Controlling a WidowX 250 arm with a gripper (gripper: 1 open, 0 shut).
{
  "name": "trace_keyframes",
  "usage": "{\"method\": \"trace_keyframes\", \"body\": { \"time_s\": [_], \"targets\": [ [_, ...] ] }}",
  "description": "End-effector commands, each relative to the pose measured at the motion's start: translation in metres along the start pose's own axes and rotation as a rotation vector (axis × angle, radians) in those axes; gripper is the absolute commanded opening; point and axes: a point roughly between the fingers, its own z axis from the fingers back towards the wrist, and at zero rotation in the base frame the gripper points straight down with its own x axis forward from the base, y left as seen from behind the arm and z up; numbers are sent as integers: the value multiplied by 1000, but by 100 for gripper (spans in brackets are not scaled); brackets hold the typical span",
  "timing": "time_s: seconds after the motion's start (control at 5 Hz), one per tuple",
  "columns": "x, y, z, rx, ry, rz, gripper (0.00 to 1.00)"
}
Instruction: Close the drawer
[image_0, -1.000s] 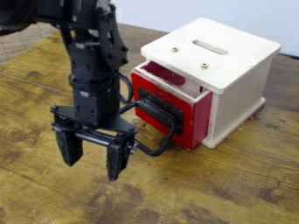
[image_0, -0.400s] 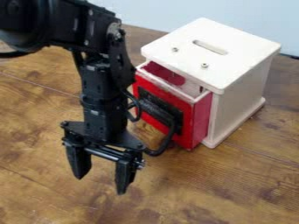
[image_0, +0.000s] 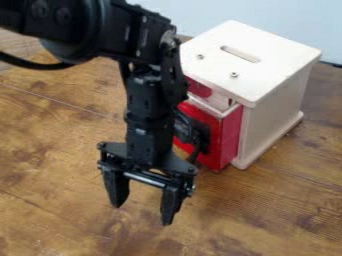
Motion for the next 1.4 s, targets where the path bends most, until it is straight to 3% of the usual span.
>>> {"method": "trace_keyframes", "body": {
  "time_s": [0.0, 0.4, 0.6, 0.8, 1.2],
  "targets": [
    [12, 1, 15, -19, -53, 26, 100],
    [20, -8, 13, -29, -51, 49, 100],
    [30, -13, 8, -41, -66, 54, 100],
    [31, -17, 1, -44, -63, 58, 100],
    [38, -31, 2, -34, -58, -30, 100]
  ]
}}
